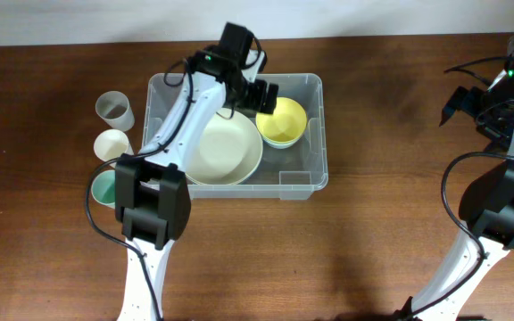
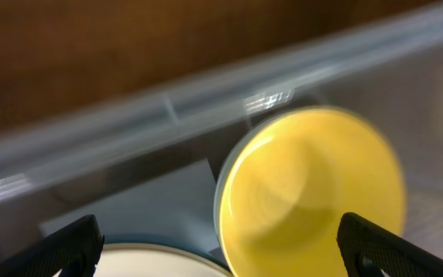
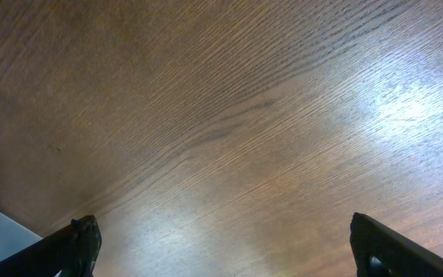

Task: Pack container
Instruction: 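Retract the left gripper and move it to the grey cup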

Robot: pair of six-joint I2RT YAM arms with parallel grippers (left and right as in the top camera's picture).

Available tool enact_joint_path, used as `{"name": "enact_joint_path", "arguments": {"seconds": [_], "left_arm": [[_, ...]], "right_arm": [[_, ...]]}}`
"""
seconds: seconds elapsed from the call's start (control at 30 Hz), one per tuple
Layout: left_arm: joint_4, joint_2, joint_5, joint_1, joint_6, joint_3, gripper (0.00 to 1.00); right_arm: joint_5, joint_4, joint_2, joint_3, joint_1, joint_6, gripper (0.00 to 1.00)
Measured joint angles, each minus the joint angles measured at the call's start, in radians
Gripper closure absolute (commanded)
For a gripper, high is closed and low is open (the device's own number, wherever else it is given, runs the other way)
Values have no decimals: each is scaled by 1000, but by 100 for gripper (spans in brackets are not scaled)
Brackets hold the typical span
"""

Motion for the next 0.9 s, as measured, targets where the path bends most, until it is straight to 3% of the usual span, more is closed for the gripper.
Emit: {"name": "enact_joint_path", "arguments": {"seconds": [0.2, 0.3, 0.5, 0.7, 0.9], "left_arm": [[-171, 8, -24, 78, 0, 306, 1], [-307, 8, -50, 163, 0, 506, 1], [-513, 7, -84, 342, -2, 735, 1], [-646, 8, -121, 531, -17, 766, 1], [-670, 12, -132, 651, -23, 690, 1]], "right_arm": [[0, 0, 0, 0, 0, 0, 1], [0, 0, 0, 0, 0, 0, 1], [0, 0, 0, 0, 0, 0, 1], [0, 0, 0, 0, 0, -1, 1], [0, 0, 0, 0, 0, 0, 1]]}}
